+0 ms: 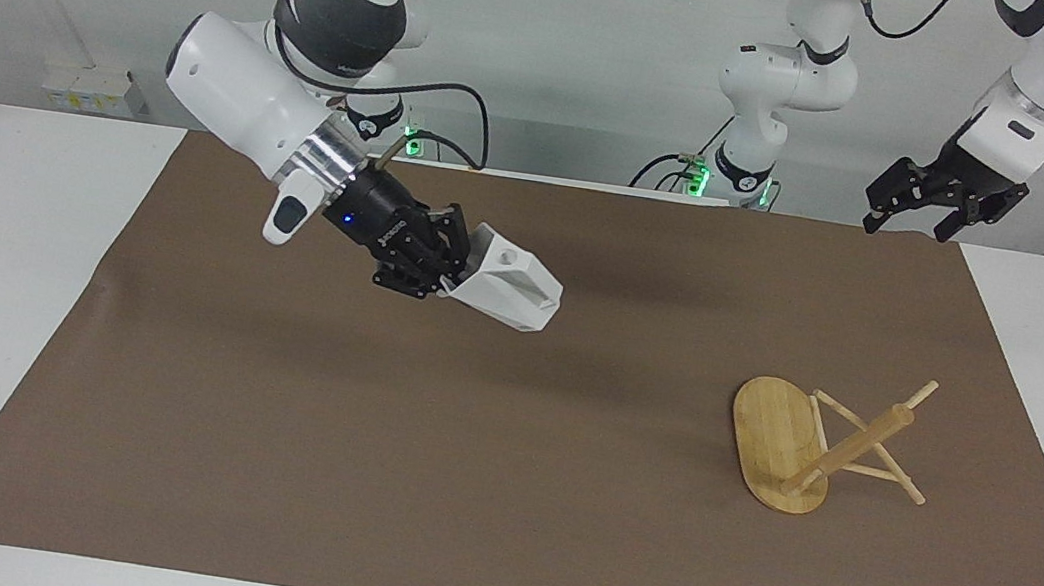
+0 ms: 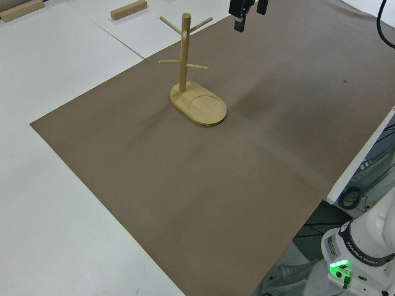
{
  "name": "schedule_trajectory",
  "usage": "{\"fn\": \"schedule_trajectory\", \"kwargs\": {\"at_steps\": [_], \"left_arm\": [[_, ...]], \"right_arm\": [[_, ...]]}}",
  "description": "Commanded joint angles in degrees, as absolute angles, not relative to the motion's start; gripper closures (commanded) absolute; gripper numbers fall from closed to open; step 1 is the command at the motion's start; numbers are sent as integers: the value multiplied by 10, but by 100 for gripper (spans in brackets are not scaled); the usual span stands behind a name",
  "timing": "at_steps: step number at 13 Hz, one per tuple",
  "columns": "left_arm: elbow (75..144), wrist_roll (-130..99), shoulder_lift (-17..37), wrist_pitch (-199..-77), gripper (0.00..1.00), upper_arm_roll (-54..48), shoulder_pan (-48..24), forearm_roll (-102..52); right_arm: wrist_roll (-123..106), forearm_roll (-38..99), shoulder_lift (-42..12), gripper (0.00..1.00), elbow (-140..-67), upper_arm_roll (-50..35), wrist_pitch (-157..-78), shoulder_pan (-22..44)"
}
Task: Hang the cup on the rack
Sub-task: 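Lift the cup with the right gripper and carry it toward the mug tree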
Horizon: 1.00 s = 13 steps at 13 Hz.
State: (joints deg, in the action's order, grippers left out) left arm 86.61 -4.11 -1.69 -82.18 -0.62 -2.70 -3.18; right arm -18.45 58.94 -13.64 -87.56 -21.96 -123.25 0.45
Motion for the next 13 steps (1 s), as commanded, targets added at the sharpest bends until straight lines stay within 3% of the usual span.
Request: {"fn": "schedule_trajectory", "kwargs": {"at_steps": [1,5,9,13], "left_arm": [[882,-48,-33,-821,0,-5,-40,-19],[882,-67,-32,-827,0,-5,-40,-19],[874,-264,-23,-858,0,-11,-41,-83],[857,-460,-7,-875,0,-15,-34,-178]], "right_arm": [[-207,609,-143,100,-860,-247,-1223,-4],[-200,602,-141,100,-865,-247,-1225,-4],[-61,575,-141,100,-867,-247,-1227,3],[-90,556,-148,100,-869,-247,-1225,16]]}}
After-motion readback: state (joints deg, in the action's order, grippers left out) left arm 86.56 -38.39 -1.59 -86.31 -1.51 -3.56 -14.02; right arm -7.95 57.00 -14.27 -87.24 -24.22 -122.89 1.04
